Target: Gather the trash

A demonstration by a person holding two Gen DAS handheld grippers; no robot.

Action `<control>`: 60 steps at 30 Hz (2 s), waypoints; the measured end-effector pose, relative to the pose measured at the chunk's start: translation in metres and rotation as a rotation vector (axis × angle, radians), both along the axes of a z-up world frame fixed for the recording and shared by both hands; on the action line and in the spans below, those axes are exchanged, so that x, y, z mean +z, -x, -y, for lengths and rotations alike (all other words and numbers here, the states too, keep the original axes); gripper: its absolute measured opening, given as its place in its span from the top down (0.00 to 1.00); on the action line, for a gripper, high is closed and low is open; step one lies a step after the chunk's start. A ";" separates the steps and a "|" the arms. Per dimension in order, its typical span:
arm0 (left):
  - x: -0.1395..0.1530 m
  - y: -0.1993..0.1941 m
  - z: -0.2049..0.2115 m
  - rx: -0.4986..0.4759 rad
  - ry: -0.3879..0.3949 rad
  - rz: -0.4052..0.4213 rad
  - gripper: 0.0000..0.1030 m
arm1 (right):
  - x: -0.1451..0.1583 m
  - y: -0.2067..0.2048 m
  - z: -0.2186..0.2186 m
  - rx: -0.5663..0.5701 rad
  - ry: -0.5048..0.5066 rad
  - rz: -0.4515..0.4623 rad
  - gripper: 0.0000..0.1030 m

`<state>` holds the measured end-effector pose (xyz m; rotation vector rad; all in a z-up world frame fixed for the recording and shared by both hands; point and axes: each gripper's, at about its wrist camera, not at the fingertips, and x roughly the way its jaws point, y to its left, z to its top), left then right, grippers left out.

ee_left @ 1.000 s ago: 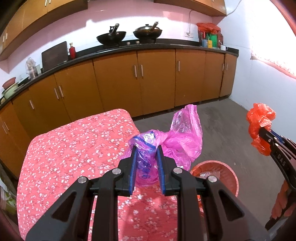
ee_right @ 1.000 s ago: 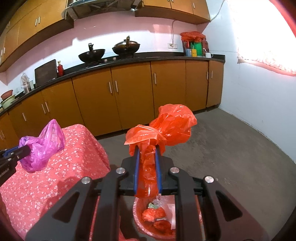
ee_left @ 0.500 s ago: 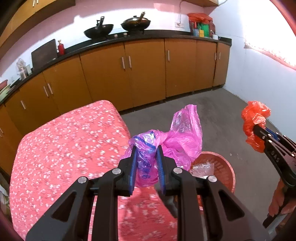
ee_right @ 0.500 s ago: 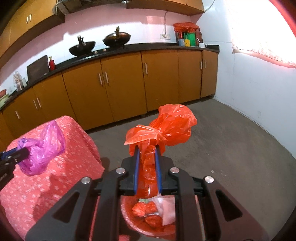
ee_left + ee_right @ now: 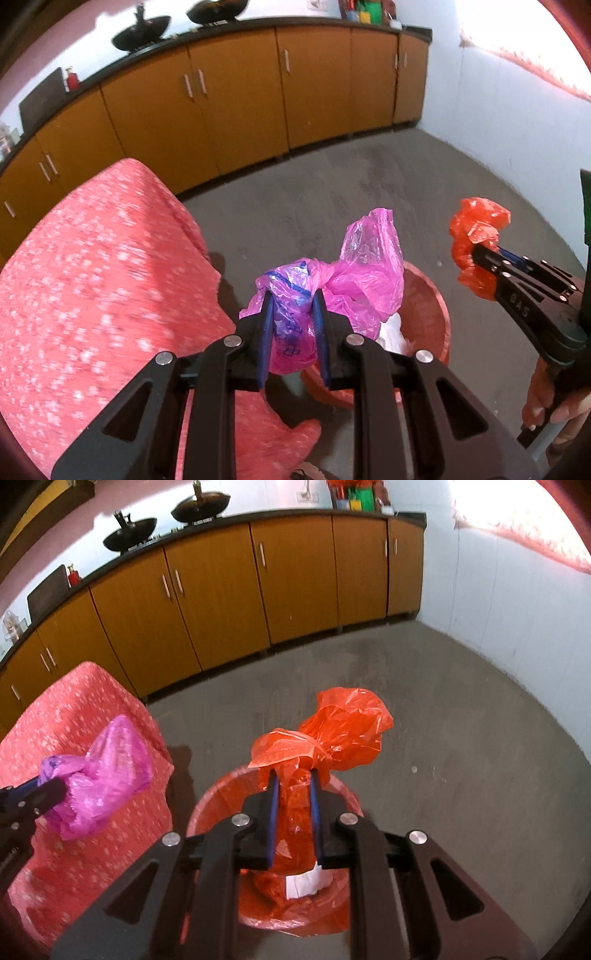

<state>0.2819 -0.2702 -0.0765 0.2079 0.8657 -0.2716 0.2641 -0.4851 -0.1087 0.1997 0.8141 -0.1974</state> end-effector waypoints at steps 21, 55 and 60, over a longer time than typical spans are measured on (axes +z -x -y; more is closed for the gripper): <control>-0.061 -0.026 0.038 -0.032 0.001 -0.142 0.73 | -0.038 -0.026 0.014 0.029 -0.096 -0.016 0.72; 0.122 0.185 -0.175 0.203 0.138 0.432 0.02 | 0.171 0.222 -0.118 -0.057 0.167 0.424 0.04; 0.125 0.219 -0.211 0.281 0.166 0.449 0.02 | 0.186 0.246 -0.146 -0.043 0.185 0.457 0.04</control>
